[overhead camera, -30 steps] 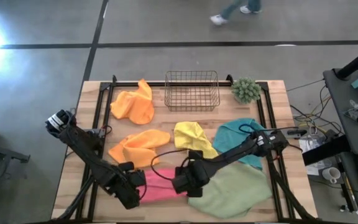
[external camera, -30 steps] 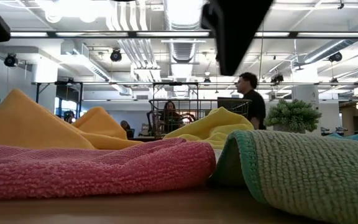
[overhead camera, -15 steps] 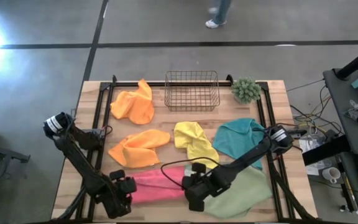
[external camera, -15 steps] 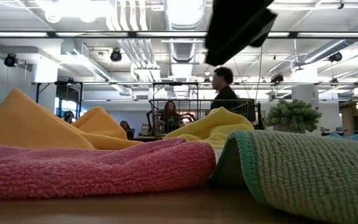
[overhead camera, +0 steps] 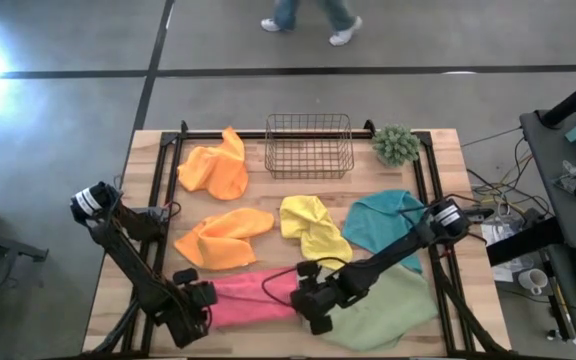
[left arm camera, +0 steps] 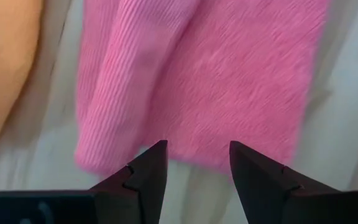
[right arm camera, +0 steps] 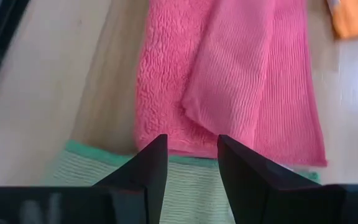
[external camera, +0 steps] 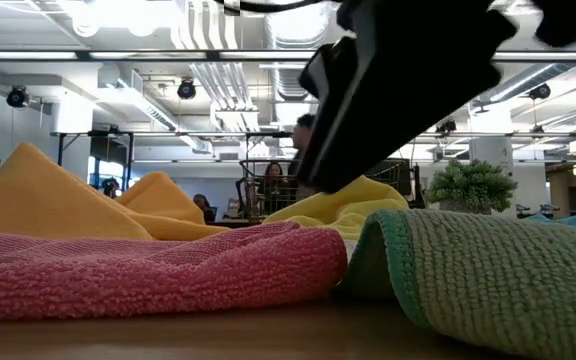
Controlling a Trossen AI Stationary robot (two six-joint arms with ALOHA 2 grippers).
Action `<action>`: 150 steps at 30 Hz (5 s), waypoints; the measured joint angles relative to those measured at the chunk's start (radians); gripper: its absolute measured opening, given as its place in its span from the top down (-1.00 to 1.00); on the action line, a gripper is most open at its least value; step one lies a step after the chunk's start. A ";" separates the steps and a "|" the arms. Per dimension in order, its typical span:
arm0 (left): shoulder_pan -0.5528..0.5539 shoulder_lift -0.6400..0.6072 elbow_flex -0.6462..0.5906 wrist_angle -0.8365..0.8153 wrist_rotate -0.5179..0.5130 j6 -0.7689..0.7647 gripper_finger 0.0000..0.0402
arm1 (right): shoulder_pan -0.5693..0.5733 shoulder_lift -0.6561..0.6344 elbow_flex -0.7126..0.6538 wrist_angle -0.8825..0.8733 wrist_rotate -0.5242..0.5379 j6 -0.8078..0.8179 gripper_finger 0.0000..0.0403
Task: Fold microfiber towels
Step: Fold the pink microfiber cloth
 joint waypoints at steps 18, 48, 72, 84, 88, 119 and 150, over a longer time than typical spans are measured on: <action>0.000 -0.034 0.002 -0.083 0.015 0.002 0.22 | -0.057 0.086 0.049 0.043 -0.081 -0.166 0.34; -0.001 -0.036 0.008 -0.080 0.046 0.019 0.22 | -0.089 0.064 0.048 0.056 -0.155 0.006 0.96; 0.033 -0.036 0.010 -0.072 0.028 0.098 0.22 | -0.127 0.020 0.047 -0.004 -0.158 0.168 0.96; 0.060 -0.036 0.008 -0.072 0.025 0.142 0.22 | -0.127 0.020 0.047 -0.014 -0.215 0.195 0.88; 0.060 -0.036 0.008 -0.072 0.025 0.142 0.22 | -0.127 0.021 0.047 -0.014 -0.202 0.199 0.70; 0.060 -0.036 0.008 -0.072 0.026 0.138 0.22 | -0.110 0.022 -0.004 0.043 -0.208 -0.002 0.51; 0.066 -0.036 0.010 -0.072 0.026 0.136 0.22 | -0.128 0.071 -0.006 0.072 -0.269 0.011 0.80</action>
